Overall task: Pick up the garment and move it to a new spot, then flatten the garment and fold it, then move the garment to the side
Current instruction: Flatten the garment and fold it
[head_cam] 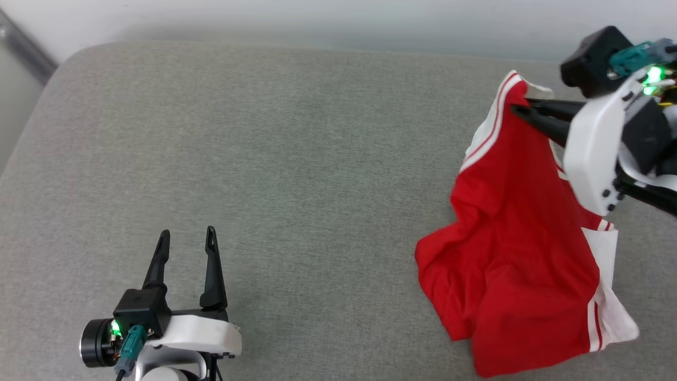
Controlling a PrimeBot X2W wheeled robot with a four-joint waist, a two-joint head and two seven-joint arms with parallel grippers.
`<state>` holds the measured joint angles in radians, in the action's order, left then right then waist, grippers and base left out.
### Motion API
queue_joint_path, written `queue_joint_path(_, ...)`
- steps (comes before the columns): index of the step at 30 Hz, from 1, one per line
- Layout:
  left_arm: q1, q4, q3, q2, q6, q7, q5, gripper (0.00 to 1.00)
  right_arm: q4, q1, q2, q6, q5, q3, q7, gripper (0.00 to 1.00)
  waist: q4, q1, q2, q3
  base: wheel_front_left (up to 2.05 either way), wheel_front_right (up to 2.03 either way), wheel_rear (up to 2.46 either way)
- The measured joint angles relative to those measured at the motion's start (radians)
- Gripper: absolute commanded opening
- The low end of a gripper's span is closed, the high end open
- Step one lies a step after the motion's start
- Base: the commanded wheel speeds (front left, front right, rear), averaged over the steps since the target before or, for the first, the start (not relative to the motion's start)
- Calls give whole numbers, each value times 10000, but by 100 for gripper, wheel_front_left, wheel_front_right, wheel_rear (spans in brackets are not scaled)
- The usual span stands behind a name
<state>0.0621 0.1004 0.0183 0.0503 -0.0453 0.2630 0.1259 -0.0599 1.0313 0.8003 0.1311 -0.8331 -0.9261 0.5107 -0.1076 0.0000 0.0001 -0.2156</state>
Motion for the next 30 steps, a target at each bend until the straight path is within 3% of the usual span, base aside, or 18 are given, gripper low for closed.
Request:
queue_joint_path(9, -119, -86, 226, 4, -29, 0, 105, 100, -807, 1081, -2169, 0, 176, -1045, -205, 0, -761, 0, 0, -44, 0, 0, 0)
queue_joint_path(17, 148, 36, 539, 6, -159, 0, 403, 100, -2598, 1639, -4213, 2, -90, -3218, -226, 0, -1443, 1, 0, -600, 0, 0, 0)
queue_joint_path(25, 387, 161, 773, 4, -259, 0, 608, 100, -3517, -324, -4859, 4, 719, -3576, 1078, 0, -1893, 0, 0, -1032, 0, 0, 0)
queue_joint_path(29, 410, 209, 642, 4, -334, 0, 579, 100, -3457, -548, -4886, 2, 826, -3555, 821, 0, -1729, 1, 0, -1021, 0, 0, 0)
queue_joint_path(30, 410, 217, 612, 2, -334, 0, 539, 100, -3440, -508, -4888, 2, 849, -3557, 520, 27, -1658, 0, 0, -998, 0, 0, 0)
